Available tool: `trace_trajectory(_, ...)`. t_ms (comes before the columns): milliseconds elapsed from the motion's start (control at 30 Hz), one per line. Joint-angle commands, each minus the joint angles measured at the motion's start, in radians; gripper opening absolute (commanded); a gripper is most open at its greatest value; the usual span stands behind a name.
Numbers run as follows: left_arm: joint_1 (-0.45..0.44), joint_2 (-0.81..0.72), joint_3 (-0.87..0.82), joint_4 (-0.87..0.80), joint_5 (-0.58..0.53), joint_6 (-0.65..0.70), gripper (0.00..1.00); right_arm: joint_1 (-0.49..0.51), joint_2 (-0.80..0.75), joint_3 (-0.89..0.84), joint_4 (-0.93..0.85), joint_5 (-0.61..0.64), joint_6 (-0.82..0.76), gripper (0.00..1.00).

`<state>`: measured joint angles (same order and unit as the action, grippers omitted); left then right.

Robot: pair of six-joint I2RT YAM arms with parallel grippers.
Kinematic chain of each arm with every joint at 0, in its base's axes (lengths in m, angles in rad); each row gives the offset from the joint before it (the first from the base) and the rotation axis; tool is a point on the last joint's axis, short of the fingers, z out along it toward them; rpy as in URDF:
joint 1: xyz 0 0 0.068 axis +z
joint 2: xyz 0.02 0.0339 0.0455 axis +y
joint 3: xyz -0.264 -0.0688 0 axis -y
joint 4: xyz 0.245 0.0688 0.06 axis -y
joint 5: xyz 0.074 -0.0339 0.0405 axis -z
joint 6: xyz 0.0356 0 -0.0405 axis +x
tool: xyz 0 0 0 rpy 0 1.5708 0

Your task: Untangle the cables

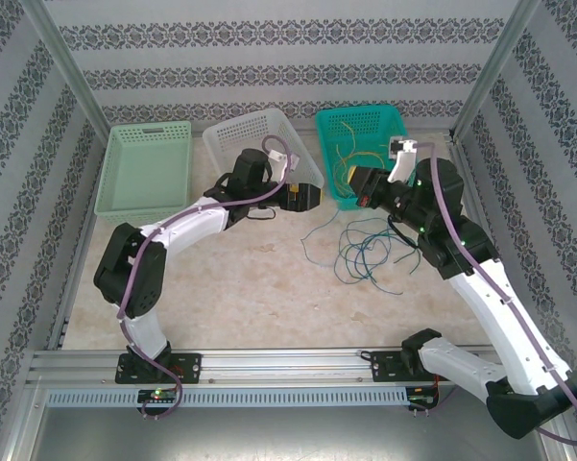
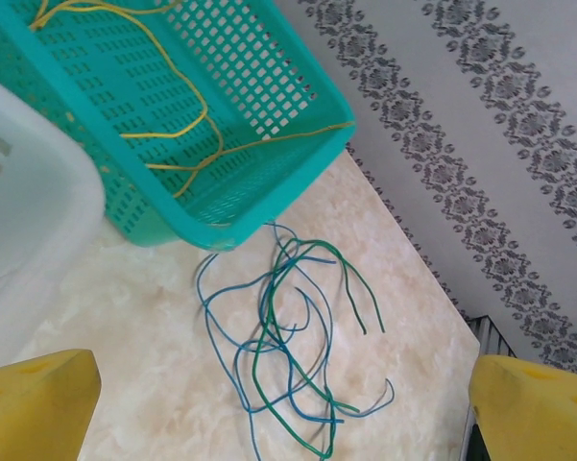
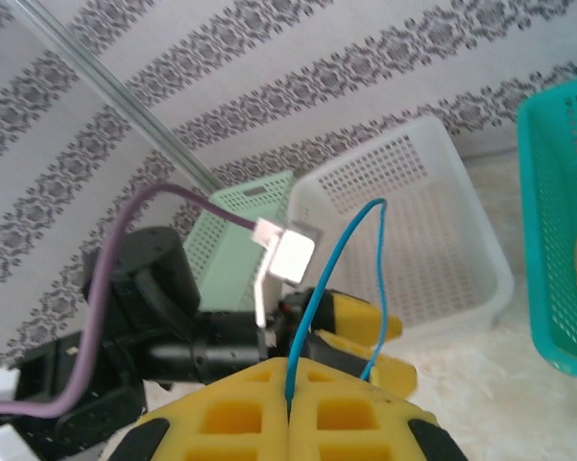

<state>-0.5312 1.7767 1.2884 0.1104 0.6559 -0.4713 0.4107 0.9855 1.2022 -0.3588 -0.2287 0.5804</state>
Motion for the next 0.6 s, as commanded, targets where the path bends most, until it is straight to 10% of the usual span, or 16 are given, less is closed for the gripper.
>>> trace_trajectory(0,-0.016,-0.062,-0.026,0.106,0.046,0.046,0.98,0.011,0.006,0.061,0.053,-0.020,0.021,0.00)
trace_trajectory(333,-0.014,-0.122,-0.092,0.160,0.043,0.047,0.73,0.017,0.097,0.099,0.116,-0.043,0.022,0.00)
trace_trajectory(567,0.012,-0.220,-0.171,0.177,-0.035,0.057,0.86,0.018,0.171,0.128,0.136,-0.036,-0.018,0.00)
